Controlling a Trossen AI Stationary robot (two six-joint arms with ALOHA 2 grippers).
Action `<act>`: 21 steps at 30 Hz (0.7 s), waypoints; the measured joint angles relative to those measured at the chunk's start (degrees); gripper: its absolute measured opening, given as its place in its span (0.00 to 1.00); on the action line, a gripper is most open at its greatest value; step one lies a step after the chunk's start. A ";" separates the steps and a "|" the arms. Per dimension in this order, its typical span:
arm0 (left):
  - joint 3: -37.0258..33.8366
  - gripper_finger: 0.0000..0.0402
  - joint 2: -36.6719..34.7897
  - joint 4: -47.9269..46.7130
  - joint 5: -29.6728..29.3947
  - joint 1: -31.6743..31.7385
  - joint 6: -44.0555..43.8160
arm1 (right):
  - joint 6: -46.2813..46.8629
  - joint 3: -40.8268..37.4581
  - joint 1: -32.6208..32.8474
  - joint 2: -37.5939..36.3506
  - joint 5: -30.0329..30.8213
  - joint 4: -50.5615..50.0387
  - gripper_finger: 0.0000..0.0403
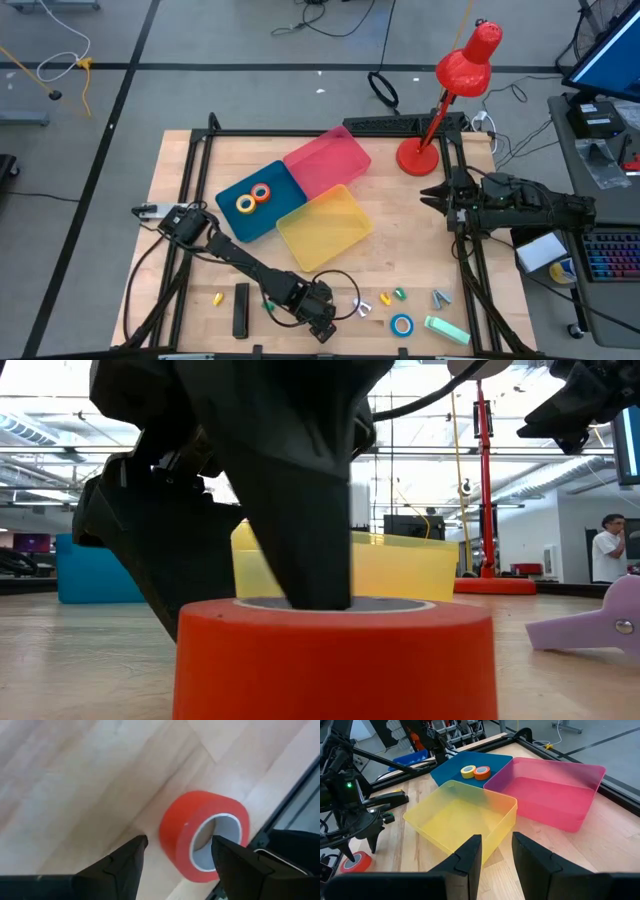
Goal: Pick and place Stapler, Stapler remover, tape
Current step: Put the red tape into the blue bin
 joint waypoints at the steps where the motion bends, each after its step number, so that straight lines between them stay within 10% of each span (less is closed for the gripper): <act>1: 0.05 0.57 -0.02 -0.87 -0.06 0.01 0.14 | 0.00 0.00 -0.01 0.00 0.00 -0.08 0.25; 16: -0.14 0.11 -0.05 -4.72 -0.48 0.28 -0.03 | 0.00 0.00 -0.02 0.00 0.02 -1.36 0.25; 21: -0.14 0.10 -0.05 -4.50 0.91 0.35 -0.80 | 0.00 0.00 -0.02 0.00 0.02 -1.36 0.25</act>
